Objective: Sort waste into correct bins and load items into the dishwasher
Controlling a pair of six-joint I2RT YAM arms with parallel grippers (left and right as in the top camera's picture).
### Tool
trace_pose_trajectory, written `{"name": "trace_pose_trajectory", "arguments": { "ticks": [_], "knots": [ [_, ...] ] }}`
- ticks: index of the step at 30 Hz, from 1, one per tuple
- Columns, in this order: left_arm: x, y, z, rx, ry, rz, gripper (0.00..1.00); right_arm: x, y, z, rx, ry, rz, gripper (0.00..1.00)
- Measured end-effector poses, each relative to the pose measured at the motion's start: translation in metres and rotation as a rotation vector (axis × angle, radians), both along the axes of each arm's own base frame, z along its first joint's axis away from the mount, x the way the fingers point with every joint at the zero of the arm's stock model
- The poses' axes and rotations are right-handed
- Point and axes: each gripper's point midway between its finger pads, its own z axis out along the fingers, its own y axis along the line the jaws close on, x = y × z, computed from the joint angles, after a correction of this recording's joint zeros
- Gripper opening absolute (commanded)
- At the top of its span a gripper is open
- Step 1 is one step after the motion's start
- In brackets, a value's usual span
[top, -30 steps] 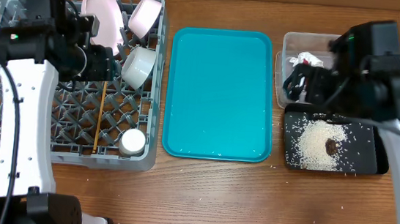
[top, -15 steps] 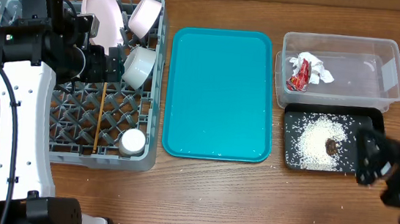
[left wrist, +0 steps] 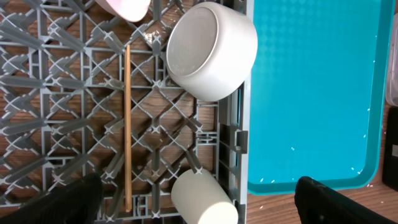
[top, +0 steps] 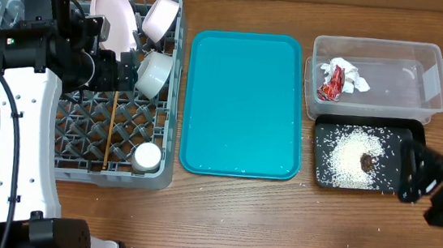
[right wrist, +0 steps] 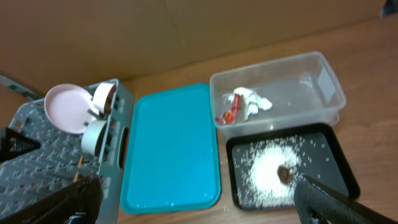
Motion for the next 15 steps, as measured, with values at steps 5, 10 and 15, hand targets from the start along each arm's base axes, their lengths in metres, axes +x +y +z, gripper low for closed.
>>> {"name": "trace_pose_trajectory", "arguments": {
  "ticks": [5,10,15],
  "knots": [
    [0.000,0.000,0.000,-0.001,0.000,-0.001,1.00,0.051,-0.001,-0.012,0.001,-0.098,-0.037,1.00],
    [0.000,-0.001,0.000,-0.007,0.001,-0.002,1.00,0.085,-0.002,-0.066,0.030,-0.165,-0.040,1.00],
    [0.000,-0.001,0.000,-0.007,0.001,-0.003,1.00,0.081,-0.009,-0.120,0.047,-0.285,-0.055,1.00]
  ]
}}
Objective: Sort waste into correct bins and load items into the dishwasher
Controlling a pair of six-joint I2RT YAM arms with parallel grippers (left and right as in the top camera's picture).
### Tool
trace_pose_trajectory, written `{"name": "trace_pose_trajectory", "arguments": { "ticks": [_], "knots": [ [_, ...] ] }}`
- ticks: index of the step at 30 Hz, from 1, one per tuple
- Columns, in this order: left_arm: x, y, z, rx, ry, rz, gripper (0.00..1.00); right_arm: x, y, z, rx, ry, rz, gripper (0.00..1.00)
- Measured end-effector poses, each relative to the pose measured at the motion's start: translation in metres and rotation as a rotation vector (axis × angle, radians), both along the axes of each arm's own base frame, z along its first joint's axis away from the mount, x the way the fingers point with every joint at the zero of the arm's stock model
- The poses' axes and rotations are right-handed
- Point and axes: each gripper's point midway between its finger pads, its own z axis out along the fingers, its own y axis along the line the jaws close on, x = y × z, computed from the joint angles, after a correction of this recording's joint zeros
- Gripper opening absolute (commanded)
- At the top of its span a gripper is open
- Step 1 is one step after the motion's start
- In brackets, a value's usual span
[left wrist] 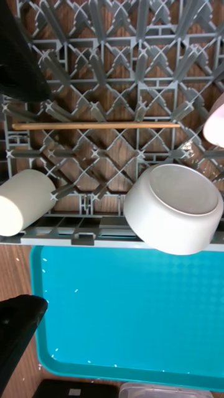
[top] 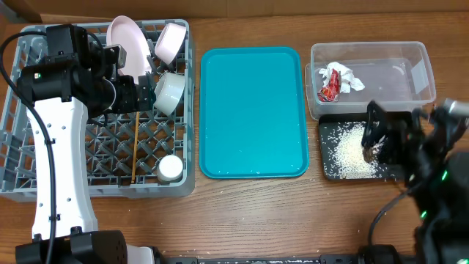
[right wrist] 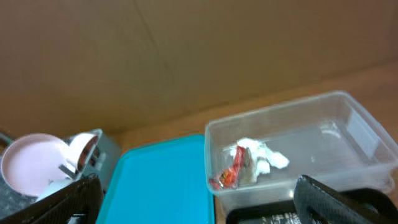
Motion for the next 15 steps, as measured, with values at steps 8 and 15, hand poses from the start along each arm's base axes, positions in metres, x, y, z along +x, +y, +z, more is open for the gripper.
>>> {"name": "trace_pose_trajectory", "arguments": {
  "ticks": [8,15],
  "knots": [
    [0.000,0.000,0.000,0.000,0.000,0.000,1.00,-0.017,-0.003,-0.080,-0.045,-0.160,0.007,1.00],
    [0.000,0.000,0.000,0.000,0.000,0.000,1.00,-0.017,0.004,-0.127,-0.140,-0.253,0.059,1.00]
  ]
}}
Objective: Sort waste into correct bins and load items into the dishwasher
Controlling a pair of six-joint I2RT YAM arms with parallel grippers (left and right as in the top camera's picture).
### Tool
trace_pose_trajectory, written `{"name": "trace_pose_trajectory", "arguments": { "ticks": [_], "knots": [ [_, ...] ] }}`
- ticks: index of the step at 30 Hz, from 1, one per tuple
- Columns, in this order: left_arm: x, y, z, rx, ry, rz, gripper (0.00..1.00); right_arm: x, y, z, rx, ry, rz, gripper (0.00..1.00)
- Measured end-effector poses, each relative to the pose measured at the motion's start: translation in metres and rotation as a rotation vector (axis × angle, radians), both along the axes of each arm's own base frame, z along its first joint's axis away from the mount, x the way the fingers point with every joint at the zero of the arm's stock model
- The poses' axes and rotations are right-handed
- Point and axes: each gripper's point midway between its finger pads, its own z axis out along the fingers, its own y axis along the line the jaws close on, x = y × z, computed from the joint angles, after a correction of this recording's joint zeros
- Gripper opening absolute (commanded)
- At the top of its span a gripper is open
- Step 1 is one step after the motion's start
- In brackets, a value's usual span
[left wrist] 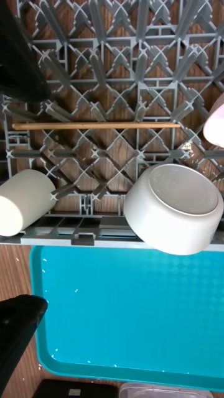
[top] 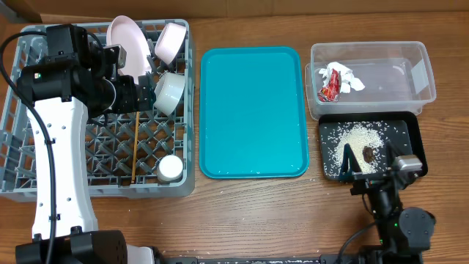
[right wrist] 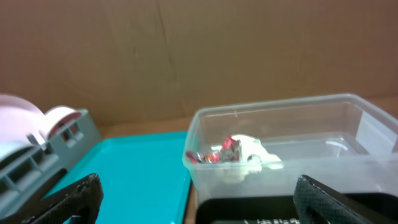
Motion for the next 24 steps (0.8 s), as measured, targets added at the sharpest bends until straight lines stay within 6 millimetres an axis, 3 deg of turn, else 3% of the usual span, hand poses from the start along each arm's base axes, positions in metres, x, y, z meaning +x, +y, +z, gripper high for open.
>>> {"name": "trace_pose_trajectory", "arguments": {
  "ticks": [8,24],
  "knots": [
    [0.000,0.000,0.000,0.000,0.000,0.000,1.00,0.002,0.001,-0.034,-0.023,-0.004,0.005,1.00],
    [0.000,0.000,0.000,0.000,0.000,0.000,1.00,0.002,0.001,-0.034,-0.024,-0.006,0.005,1.00]
  ]
}}
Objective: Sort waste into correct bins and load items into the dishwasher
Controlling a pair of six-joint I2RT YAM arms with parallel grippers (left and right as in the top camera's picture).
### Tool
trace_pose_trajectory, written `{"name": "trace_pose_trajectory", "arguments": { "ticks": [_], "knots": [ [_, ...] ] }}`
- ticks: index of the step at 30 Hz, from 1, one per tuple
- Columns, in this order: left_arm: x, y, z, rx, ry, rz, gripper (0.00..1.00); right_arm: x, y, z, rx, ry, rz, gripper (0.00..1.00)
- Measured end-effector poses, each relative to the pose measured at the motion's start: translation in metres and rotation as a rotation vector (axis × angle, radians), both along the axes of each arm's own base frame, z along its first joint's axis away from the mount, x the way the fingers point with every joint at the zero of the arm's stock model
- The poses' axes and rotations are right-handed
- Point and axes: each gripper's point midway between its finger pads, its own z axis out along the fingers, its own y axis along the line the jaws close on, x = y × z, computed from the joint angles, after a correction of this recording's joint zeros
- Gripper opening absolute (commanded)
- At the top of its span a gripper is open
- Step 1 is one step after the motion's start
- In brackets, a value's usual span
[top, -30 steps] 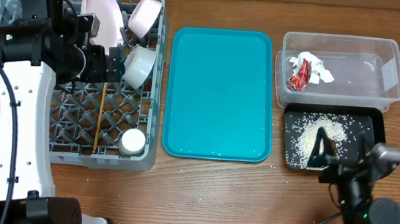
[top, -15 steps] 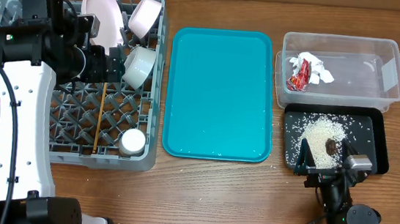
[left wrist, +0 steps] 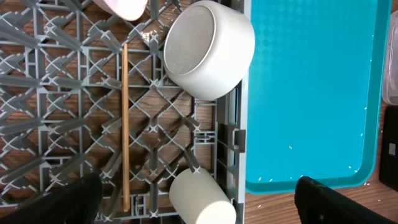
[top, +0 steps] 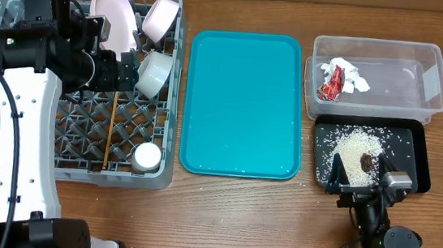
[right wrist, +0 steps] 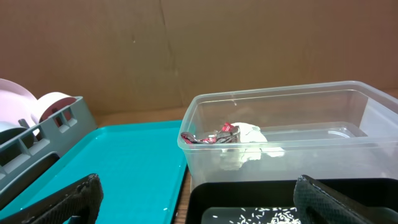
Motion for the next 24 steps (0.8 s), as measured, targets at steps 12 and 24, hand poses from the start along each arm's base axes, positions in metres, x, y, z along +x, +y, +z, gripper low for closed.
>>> {"name": "trace_pose_trajectory", "arguments": {
  "ticks": [12,24],
  "knots": [
    [0.005,0.006,0.002,0.034,-0.023,0.011,1.00,0.000,0.000,0.000,0.000,0.000,0.000,1.00],
    [0.004,-0.018,0.084,0.127,-0.660,-0.044,1.00,0.000,0.000,0.000,0.000,0.000,0.000,1.00]
  ]
}}
